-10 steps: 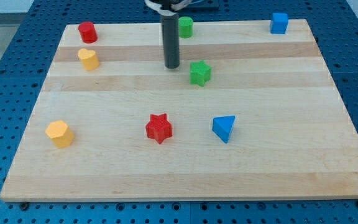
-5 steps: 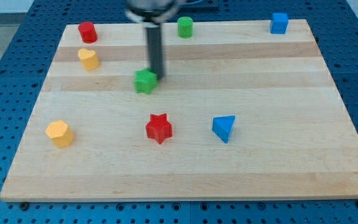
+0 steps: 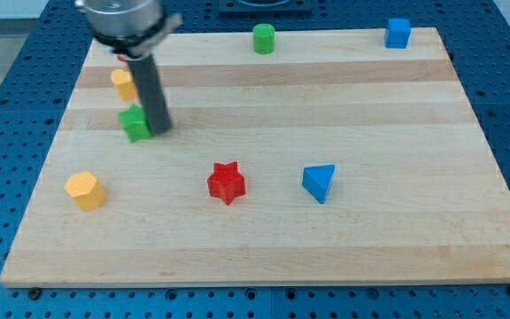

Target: Move the green star at the center left of the board

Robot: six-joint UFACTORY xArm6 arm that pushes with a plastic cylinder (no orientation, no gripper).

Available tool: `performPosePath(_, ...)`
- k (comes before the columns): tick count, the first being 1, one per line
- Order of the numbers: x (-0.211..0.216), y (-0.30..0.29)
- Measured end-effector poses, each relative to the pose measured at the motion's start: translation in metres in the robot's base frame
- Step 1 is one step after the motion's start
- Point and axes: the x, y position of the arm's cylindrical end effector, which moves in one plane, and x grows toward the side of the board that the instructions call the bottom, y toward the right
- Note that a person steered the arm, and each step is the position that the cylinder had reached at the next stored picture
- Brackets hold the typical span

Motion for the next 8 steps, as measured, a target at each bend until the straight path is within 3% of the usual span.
performPosePath(1, 0.002, -0.036)
performPosePath(3, 0.058, -0.045)
performPosePath(6, 0.021, -0.066)
performPosePath(8, 0.021, -0.072)
